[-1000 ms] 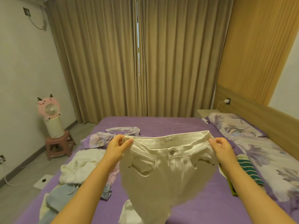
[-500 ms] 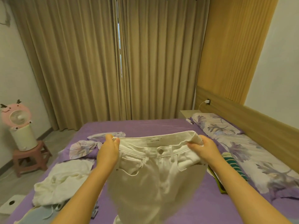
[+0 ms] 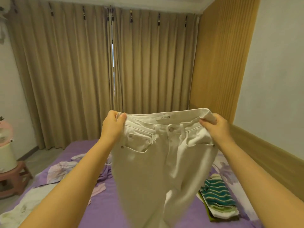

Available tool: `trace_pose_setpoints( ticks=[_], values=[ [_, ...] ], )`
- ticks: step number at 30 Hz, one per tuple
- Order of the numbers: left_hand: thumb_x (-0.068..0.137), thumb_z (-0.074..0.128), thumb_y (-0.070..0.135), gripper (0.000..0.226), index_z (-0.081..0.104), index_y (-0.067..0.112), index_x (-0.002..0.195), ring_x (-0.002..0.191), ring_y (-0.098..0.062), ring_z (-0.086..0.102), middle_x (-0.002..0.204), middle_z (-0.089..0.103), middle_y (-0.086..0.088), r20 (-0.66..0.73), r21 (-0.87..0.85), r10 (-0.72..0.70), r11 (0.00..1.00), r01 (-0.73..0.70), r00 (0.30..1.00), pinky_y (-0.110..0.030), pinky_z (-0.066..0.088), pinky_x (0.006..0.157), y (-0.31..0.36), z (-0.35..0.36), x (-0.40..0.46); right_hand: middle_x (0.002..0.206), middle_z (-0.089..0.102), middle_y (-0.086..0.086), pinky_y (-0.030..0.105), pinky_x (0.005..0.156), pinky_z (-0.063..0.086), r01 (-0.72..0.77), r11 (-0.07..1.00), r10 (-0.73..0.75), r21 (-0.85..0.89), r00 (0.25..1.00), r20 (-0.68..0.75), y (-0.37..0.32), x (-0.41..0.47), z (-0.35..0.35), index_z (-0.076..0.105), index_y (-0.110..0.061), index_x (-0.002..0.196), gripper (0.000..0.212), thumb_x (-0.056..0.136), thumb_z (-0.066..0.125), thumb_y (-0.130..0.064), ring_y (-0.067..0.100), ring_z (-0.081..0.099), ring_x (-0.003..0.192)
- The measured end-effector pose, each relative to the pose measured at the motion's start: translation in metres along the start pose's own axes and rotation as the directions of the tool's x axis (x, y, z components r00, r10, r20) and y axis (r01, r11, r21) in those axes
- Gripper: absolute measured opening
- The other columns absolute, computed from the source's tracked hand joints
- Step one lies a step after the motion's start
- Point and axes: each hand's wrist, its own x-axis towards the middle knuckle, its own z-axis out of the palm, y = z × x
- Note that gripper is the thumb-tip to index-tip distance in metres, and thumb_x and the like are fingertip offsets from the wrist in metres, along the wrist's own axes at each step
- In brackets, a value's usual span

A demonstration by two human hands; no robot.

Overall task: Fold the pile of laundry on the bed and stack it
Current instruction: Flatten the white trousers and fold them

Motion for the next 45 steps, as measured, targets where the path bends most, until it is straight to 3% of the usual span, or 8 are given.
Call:
trace_pose_setpoints(
  ticks=[11, 19, 23, 29, 32, 36, 41, 45],
  values=[
    [0.101, 0.037, 0.03, 0.017, 0.037, 0.016, 0.092, 0.063, -0.004, 0.043, 0.072, 0.046, 0.015, -0.187, 0.253, 0.317, 0.93, -0.266, 0.93, -0.031, 0.027, 0.052, 0.121, 0.057, 0.011, 0.076, 0.061, -0.005, 0.018, 0.058, 0.039, 0.244, 0.964, -0.249, -0.105, 0.967, -0.043, -0.013, 0.08, -0.086, 0.06, -0.013, 0.087, 0.018, 0.089, 0.065, -0.03, 0.01, 0.054, 0.07],
    [0.101, 0.042, 0.028, 0.016, 0.043, 0.017, 0.09, 0.068, -0.003, 0.051, 0.076, 0.054, 0.014, -0.225, 0.216, 0.285, 0.947, -0.238, 0.932, -0.022, 0.033, 0.053, 0.126, 0.091, -0.015, 0.069, 0.057, -0.009, 0.028, 0.058, 0.036, 0.233, 0.972, -0.234, -0.042, 0.971, -0.039, 0.01, 0.107, -0.098, 0.053, -0.022, 0.072, 0.023, 0.09, 0.062, -0.032, 0.015, 0.053, 0.068],
    [0.102, 0.037, 0.032, 0.02, 0.044, 0.015, 0.095, 0.073, -0.014, 0.055, 0.079, 0.057, 0.006, -0.218, 0.243, 0.188, 0.961, -0.133, 0.958, -0.034, 0.042, 0.06, 0.104, 0.103, -0.031, 0.071, 0.058, 0.005, 0.025, 0.054, 0.036, 0.192, 0.981, -0.192, -0.036, 0.981, -0.002, 0.035, 0.098, -0.092, 0.056, -0.003, 0.08, 0.037, 0.093, 0.056, -0.037, 0.02, 0.051, 0.066],
    [0.097, 0.04, 0.047, 0.034, 0.047, 0.014, 0.099, 0.082, -0.017, 0.057, 0.09, 0.058, 0.003, -0.146, 0.278, 0.048, 0.961, -0.006, 0.988, -0.033, 0.039, 0.064, 0.087, 0.101, -0.027, 0.07, 0.058, 0.004, 0.025, 0.055, 0.036, 0.066, 0.998, -0.063, -0.026, 0.995, 0.081, 0.055, 0.087, -0.08, 0.057, -0.004, 0.076, 0.043, 0.094, 0.053, -0.042, 0.02, 0.051, 0.068],
    [0.08, 0.069, 0.053, 0.051, 0.049, 0.017, 0.11, 0.087, -0.014, 0.064, 0.099, 0.062, 0.002, 0.101, 0.133, -0.147, 0.982, 0.133, 0.984, -0.029, 0.05, 0.063, 0.082, 0.082, -0.025, 0.08, 0.064, 0.015, 0.037, 0.069, 0.047, -0.067, 0.991, 0.046, 0.112, 0.982, 0.182, 0.058, 0.084, -0.076, 0.06, 0.005, 0.084, 0.044, 0.091, 0.059, -0.039, 0.026, 0.058, 0.076],
    [0.067, 0.086, 0.026, 0.053, 0.065, 0.005, 0.112, 0.096, -0.03, 0.069, 0.106, 0.071, -0.016, 0.525, -0.072, -0.235, 0.946, 0.317, 0.818, -0.037, 0.058, 0.074, 0.073, 0.053, -0.032, 0.094, 0.069, 0.02, 0.045, 0.082, 0.053, -0.308, 0.883, 0.2, 0.355, 0.93, 0.31, 0.055, 0.078, -0.071, 0.064, 0.003, 0.095, 0.033, 0.088, 0.066, -0.03, 0.031, 0.065, 0.085],
    [0.077, 0.077, 0.016, 0.03, 0.068, 0.001, 0.101, 0.088, -0.033, 0.07, 0.096, 0.073, -0.018, 0.33, -0.16, -0.33, 0.904, 0.397, 0.884, -0.048, 0.057, 0.079, 0.046, 0.059, -0.052, 0.096, 0.07, 0.021, 0.043, 0.069, 0.058, -0.599, 0.714, 0.384, 0.364, 0.768, 0.512, 0.058, 0.061, -0.063, 0.066, 0.0, 0.1, 0.031, 0.083, 0.071, -0.025, 0.032, 0.069, 0.083],
    [0.089, 0.066, 0.02, 0.015, 0.067, 0.014, 0.103, 0.085, -0.024, 0.07, 0.097, 0.073, -0.01, 0.282, -0.253, -0.301, 0.893, 0.374, 0.911, -0.039, 0.058, 0.073, 0.019, 0.078, -0.083, 0.087, 0.07, 0.021, 0.048, 0.077, 0.056, -0.65, 0.637, 0.407, 0.414, 0.74, 0.536, 0.068, 0.026, -0.045, 0.064, -0.001, 0.095, 0.025, 0.085, 0.069, -0.024, 0.032, 0.069, 0.079]
  ],
)
